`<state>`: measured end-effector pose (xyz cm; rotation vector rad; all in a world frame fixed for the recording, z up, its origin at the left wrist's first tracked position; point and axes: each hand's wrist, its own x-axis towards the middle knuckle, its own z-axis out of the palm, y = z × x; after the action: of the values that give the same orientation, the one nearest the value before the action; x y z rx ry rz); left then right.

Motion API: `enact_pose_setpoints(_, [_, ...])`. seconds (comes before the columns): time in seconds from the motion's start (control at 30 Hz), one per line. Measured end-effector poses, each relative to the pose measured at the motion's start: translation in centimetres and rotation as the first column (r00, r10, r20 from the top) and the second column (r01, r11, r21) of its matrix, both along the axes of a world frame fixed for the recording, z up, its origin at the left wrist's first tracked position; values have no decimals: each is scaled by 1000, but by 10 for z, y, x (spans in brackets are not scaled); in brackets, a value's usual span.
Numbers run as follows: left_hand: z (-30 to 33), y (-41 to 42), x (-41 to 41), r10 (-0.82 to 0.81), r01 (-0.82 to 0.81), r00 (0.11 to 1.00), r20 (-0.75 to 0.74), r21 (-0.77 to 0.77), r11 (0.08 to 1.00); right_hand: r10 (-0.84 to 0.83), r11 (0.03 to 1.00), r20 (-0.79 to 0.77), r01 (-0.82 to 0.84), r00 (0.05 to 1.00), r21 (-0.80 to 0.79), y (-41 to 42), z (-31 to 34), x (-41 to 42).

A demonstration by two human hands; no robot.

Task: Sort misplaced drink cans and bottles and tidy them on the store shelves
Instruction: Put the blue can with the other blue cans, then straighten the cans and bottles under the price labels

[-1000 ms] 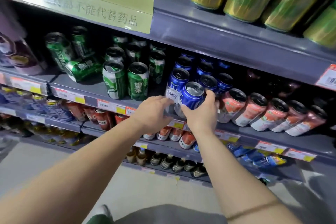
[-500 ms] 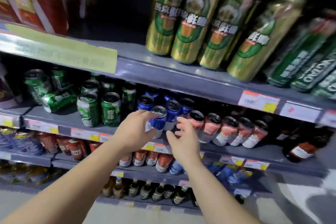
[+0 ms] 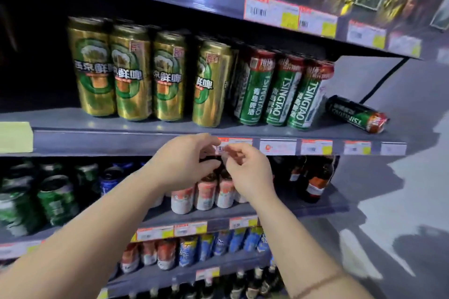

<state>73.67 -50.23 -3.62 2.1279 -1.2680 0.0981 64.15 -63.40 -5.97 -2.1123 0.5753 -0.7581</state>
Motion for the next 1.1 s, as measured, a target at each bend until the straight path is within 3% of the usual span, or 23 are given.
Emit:
enact_pose_setpoints(0.13, [14,-10,3,22,-18,997,79,-45,999,-6,1000,22,7,1000,-23,-13,23,-9])
enact_pose_setpoints(0.3, [24,-45,-8,4,4,994,107,-79,997,-262,965,177,255,949,62,-95,57,-41])
enact_pose_setpoints(0.5, [25,-138,-47,-76,91,992,98,-156,984,-648,734,129,661,751,-159,-260,62,-104])
enact_pose_setpoints(0.7, [27,-205,-65,49,-45,999,11,-214,976,-619,768,-111,570,777,-292,-363,70,-120])
enact_pose_setpoints(0.77, [27,-214,-68,95,-96,995,-15,-210,973,-580,809,-251,513,775,-286,-384,69,-118])
enact_pose_setpoints(0.83, [27,-220,-71,132,-136,991,-33,-192,972,-538,841,-297,478,789,-254,-394,65,-114])
enact_pose_setpoints(0.97, [31,-225,-74,170,-175,984,-50,-148,973,-500,850,-96,467,861,-243,-382,67,-110])
enact_pose_setpoints(1.1, [40,-232,-76,188,-190,982,-33,-104,976,-304,943,246,327,920,-56,-345,95,-104])
